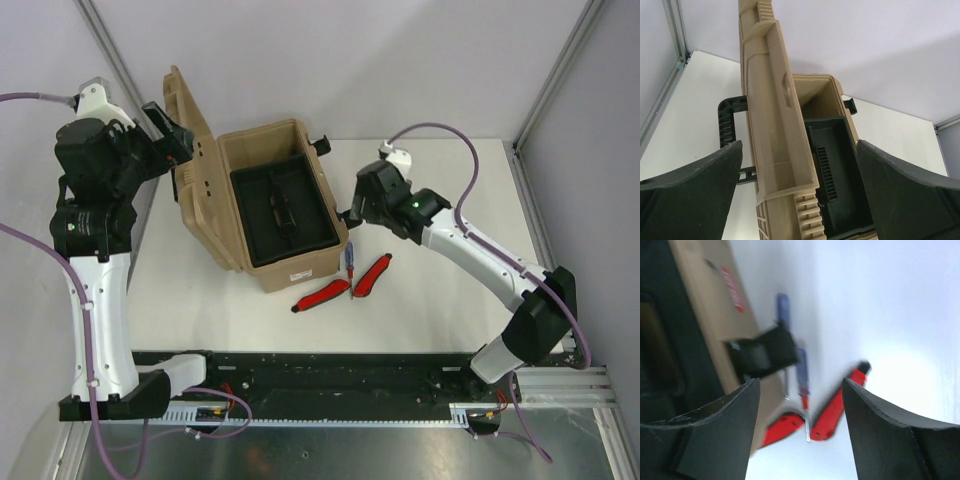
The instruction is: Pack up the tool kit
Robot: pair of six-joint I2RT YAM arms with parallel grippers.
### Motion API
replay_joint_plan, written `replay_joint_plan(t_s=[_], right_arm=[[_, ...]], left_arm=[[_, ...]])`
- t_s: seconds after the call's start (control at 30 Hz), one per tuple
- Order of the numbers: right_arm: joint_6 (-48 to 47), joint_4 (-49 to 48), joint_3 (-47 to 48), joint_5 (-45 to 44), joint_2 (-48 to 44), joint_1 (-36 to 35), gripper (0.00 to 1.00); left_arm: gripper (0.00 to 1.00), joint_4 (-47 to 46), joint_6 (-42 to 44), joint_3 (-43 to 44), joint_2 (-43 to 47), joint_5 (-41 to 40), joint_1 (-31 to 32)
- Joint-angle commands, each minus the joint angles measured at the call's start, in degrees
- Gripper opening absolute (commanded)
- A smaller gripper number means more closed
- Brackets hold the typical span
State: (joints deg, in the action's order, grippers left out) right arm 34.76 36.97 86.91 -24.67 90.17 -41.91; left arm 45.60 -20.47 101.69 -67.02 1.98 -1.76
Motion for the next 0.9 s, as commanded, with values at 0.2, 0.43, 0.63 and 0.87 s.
replay_joint_plan(t_s=[0.2, 0.43, 0.63, 0.87], right_arm=[[16.21, 5.96, -17.84, -3.37, -5.02, 1.80, 0.70], [17.42, -3.23, -21.95, 3.30, 3.55, 2.19, 0.72], [18.07, -7.94, -22.02, 6.19, 9.37, 2.92, 0.75], [18.00, -7.79, -22.63, 5.17, 13.43, 2.29, 0.70]], left_arm=[[1.00, -1.08, 0.86, -0.33, 1.15, 3.83, 0.27], [1.00, -1.06, 0.82, -1.32, 1.54, 4.01, 0.33], [0.99, -1.06, 1.27, -1.59, 2.09, 3.15, 0.29], [0.99, -1.05, 1.72, -1.76, 2.37, 2.37, 0.34]])
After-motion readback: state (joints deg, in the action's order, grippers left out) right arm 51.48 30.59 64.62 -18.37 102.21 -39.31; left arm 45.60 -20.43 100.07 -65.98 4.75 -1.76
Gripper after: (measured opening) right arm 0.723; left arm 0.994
